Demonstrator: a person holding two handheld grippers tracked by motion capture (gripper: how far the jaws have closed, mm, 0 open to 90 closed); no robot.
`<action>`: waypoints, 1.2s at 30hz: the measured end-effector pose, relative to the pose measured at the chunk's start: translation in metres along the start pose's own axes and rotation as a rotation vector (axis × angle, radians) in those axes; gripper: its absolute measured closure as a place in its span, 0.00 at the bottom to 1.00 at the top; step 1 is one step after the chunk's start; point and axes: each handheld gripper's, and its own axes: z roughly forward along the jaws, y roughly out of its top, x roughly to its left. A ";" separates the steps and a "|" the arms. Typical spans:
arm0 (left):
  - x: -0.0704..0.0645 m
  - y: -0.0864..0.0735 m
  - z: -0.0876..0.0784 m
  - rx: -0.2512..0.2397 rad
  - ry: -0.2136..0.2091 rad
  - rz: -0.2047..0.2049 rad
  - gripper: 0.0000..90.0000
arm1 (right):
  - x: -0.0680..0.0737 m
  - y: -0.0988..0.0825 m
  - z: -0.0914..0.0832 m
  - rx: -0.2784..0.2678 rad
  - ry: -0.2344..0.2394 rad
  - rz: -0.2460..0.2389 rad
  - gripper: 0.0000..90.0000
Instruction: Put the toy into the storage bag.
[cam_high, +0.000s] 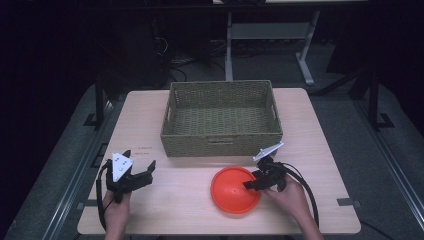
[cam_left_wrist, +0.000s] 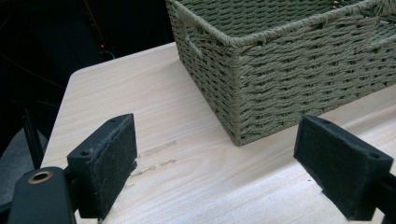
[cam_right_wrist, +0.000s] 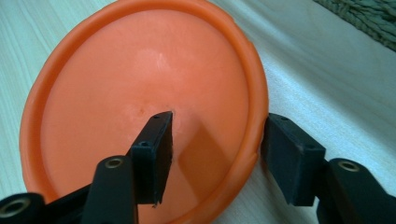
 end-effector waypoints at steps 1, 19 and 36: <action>0.000 0.000 0.000 0.001 -0.001 0.002 0.14 | 0.000 0.000 0.000 0.001 0.000 -0.001 0.49; 0.000 0.000 0.000 -0.003 0.002 -0.011 0.14 | -0.001 0.000 -0.001 0.007 -0.021 0.013 0.63; 0.000 0.000 0.000 -0.005 0.003 -0.009 0.14 | -0.002 -0.001 -0.017 -0.045 -0.006 0.034 0.83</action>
